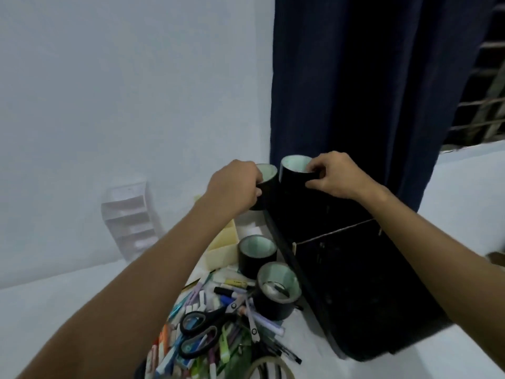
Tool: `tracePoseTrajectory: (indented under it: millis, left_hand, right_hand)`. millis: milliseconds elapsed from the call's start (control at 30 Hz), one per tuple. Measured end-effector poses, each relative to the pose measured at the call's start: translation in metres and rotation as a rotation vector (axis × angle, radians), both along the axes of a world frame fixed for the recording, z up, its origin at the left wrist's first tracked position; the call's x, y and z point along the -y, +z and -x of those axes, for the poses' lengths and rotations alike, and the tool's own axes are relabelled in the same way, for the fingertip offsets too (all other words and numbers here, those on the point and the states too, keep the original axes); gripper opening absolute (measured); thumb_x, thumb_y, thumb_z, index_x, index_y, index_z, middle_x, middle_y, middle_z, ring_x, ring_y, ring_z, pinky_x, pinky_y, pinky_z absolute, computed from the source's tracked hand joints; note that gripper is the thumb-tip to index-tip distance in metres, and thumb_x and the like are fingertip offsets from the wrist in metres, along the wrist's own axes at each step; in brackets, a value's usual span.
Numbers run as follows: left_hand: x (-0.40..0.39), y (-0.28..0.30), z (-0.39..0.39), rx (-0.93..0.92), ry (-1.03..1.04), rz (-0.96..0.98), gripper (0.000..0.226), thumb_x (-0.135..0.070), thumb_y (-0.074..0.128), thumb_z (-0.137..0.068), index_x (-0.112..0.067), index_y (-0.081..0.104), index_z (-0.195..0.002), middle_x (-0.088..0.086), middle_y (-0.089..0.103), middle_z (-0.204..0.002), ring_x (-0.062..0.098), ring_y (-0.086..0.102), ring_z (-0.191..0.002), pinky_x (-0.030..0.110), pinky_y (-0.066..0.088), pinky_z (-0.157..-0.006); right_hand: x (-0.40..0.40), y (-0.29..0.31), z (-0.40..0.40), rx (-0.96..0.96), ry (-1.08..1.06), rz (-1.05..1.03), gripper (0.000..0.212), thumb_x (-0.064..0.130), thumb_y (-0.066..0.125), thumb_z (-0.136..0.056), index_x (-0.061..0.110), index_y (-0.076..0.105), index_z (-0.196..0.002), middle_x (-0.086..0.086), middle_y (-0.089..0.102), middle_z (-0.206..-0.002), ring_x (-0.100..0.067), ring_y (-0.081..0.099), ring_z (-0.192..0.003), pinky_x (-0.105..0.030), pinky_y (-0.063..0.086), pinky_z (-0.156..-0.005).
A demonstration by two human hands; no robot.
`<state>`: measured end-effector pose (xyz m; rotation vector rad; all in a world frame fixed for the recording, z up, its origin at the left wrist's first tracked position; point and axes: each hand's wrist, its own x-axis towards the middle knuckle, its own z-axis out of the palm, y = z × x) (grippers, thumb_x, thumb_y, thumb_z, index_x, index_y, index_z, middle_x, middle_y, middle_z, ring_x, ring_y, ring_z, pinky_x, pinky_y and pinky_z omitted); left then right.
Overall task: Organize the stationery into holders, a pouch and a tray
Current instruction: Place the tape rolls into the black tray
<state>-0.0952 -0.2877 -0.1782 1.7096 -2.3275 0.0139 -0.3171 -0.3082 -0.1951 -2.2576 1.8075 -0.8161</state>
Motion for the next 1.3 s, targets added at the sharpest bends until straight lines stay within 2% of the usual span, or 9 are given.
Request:
tracePoseTrajectory:
  millis: [67,133,233,400,500,700,833,1133,1300]
  left_hand:
    - [0.016,-0.011,0.031,0.017,-0.055,-0.017,0.007,-0.016,0.06,-0.088,-0.016,0.066,-0.084,0.007,0.059,-0.084,0.028,0.062,-0.082,0.031,0.043,-0.064]
    - [0.033,-0.028,0.057,0.03,-0.1,-0.024,0.013,-0.013,0.06,-0.089,-0.011,0.07,-0.096,0.009,0.063,-0.09,0.027,0.062,-0.082,0.033,0.046,-0.065]
    - [0.055,-0.058,0.084,0.05,-0.126,-0.059,0.019,-0.01,0.06,-0.088,-0.011,0.069,-0.104,0.01,0.066,-0.097,0.027,0.064,-0.083,0.037,0.052,-0.071]
    - [0.082,-0.108,0.112,0.092,-0.129,-0.136,0.018,-0.007,0.057,-0.088,-0.008,0.066,-0.103,0.01,0.067,-0.103,0.028,0.064,-0.091,0.035,0.047,-0.069]
    - [0.091,-0.128,0.12,0.101,-0.121,-0.181,0.024,-0.01,0.057,-0.088,-0.007,0.064,-0.11,0.01,0.064,-0.108,0.028,0.064,-0.094,0.033,0.047,-0.071]
    - [0.105,-0.145,0.127,0.073,-0.144,-0.142,0.02,-0.005,0.055,-0.089,-0.003,0.064,-0.107,0.013,0.062,-0.104,0.029,0.063,-0.09,0.032,0.046,-0.067]
    - [0.11,-0.153,0.13,0.036,-0.153,-0.148,0.015,-0.005,0.054,-0.091,0.001,0.063,-0.1,0.016,0.061,-0.101,0.029,0.063,-0.085,0.033,0.046,-0.064]
    - [0.113,-0.155,0.131,0.043,-0.169,-0.118,0.023,-0.005,0.059,-0.088,0.0,0.061,-0.11,0.015,0.057,-0.113,0.03,0.062,-0.093,0.034,0.052,-0.072]
    - [0.113,-0.15,0.122,0.067,-0.198,-0.1,0.024,-0.005,0.057,-0.087,-0.003,0.062,-0.111,0.012,0.055,-0.113,0.029,0.06,-0.093,0.033,0.049,-0.069]
  right_hand:
    - [0.01,-0.007,0.027,-0.057,-0.074,-0.074,0.022,0.011,0.077,-0.074,0.014,0.074,-0.096,0.0,0.068,-0.098,-0.01,0.06,-0.084,-0.018,0.043,-0.075]
    - [0.022,-0.019,0.048,-0.125,-0.133,-0.138,0.024,0.009,0.077,-0.072,0.013,0.075,-0.095,-0.003,0.07,-0.1,-0.013,0.062,-0.088,-0.022,0.048,-0.077]
    - [0.041,-0.044,0.068,-0.217,-0.19,-0.231,0.024,0.006,0.077,-0.07,0.013,0.076,-0.092,-0.007,0.069,-0.102,-0.02,0.064,-0.094,-0.029,0.055,-0.084]
    - [0.064,-0.08,0.081,-0.27,-0.24,-0.319,0.014,0.002,0.068,-0.076,0.009,0.074,-0.086,-0.012,0.067,-0.1,-0.025,0.065,-0.088,-0.034,0.057,-0.078]
    - [0.074,-0.095,0.084,-0.273,-0.267,-0.364,0.015,0.001,0.061,-0.081,0.003,0.071,-0.093,-0.016,0.064,-0.102,-0.029,0.065,-0.087,-0.032,0.056,-0.074]
    - [0.096,-0.115,0.09,-0.253,-0.307,-0.416,0.023,0.0,0.057,-0.085,-0.003,0.065,-0.106,-0.022,0.061,-0.111,-0.034,0.064,-0.096,-0.028,0.048,-0.07]
    - [0.104,-0.119,0.09,-0.266,-0.328,-0.413,0.026,0.001,0.057,-0.087,-0.001,0.064,-0.111,-0.021,0.06,-0.114,-0.033,0.064,-0.098,-0.029,0.048,-0.074]
    - [0.104,-0.123,0.084,-0.37,-0.281,-0.397,0.034,0.005,0.051,-0.092,0.006,0.058,-0.125,-0.017,0.054,-0.127,-0.033,0.059,-0.112,-0.036,0.048,-0.091]
    - [0.097,-0.115,0.079,-0.355,-0.253,-0.412,0.037,0.006,0.061,-0.085,0.009,0.062,-0.122,-0.014,0.057,-0.123,-0.03,0.062,-0.106,-0.033,0.051,-0.085]
